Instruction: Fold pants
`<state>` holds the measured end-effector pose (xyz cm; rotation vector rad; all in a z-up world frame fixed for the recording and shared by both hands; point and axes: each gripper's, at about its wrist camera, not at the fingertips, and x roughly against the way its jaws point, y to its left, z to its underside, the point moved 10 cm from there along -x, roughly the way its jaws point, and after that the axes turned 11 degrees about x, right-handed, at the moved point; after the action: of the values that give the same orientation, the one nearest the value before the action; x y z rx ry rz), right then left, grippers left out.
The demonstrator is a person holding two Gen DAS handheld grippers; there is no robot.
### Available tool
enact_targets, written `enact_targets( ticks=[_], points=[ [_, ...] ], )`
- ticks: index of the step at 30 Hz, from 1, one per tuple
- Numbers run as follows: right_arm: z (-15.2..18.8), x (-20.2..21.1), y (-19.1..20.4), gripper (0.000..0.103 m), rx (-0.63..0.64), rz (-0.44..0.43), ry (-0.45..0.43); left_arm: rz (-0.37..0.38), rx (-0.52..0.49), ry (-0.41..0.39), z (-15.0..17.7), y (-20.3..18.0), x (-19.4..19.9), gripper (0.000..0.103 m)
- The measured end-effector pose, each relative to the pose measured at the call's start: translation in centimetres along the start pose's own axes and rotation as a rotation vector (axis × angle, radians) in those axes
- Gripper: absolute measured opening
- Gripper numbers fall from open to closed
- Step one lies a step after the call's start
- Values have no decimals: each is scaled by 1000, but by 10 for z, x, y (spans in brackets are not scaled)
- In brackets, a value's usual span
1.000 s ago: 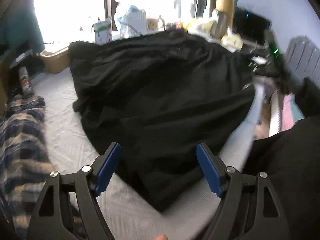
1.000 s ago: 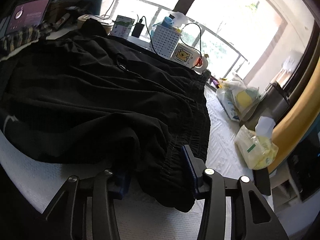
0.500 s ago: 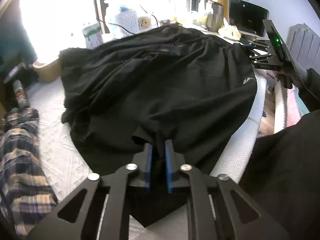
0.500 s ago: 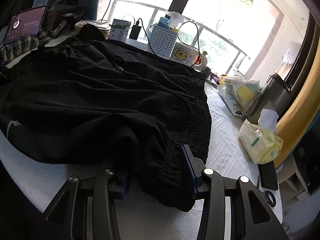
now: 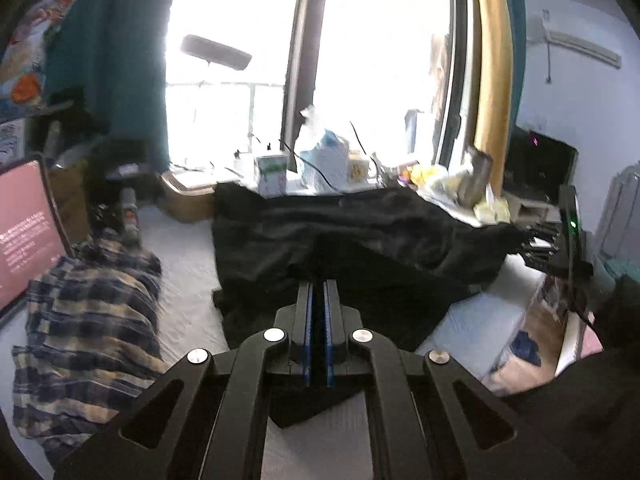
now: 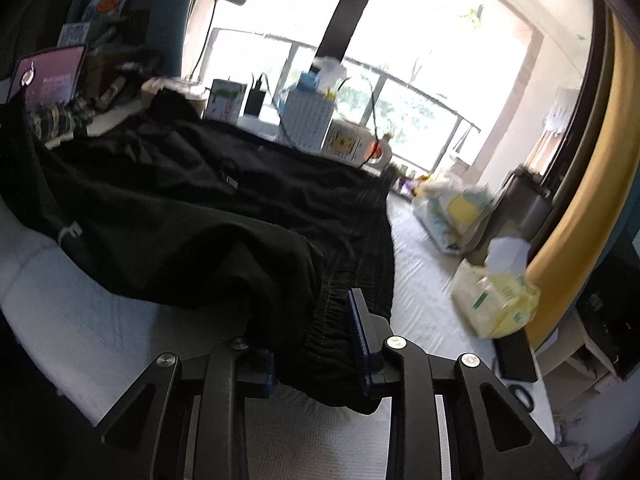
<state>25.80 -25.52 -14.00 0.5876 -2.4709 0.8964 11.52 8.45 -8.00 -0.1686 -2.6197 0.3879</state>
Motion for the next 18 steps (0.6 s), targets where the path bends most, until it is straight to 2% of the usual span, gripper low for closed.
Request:
enact_targets(
  ticks=[4, 7, 10, 12, 13, 14, 15, 16, 17, 18],
  points=[
    [-15, 12, -11, 28, -19, 21, -38, -11, 56, -91, -31, 9, 15, 0],
    [-21, 16, -16, 28, -36, 7, -40, -10, 43, -89, -37, 8, 13, 0],
    [-22, 12, -13, 28, -19, -7, -30, -25, -25, 18, -16, 7, -7, 0],
    [-19, 7, -10, 28, -9, -13, -16, 33, -33, 131, 7, 3, -22, 0],
    [-17, 5, -9, 28, -11, -21, -9, 36, -56, 184, 20, 2, -31, 1],
    [-14, 3, -8, 28, -13, -25, -4, 32, -79, 219, 30, 1, -37, 8],
    [-11, 2, -7, 28, -16, -28, 0, 35, -99, 257, 39, 0, -43, 33],
    [-9, 1, -7, 28, -22, -30, 5, 48, -112, 303, 51, -1, -50, 49],
    [-7, -1, -7, 28, -27, -33, 9, 55, -119, 330, 59, -3, -54, 71],
    [-5, -2, -6, 28, -31, -34, 14, 55, -132, 346, 65, -3, -58, 72]
  ],
)
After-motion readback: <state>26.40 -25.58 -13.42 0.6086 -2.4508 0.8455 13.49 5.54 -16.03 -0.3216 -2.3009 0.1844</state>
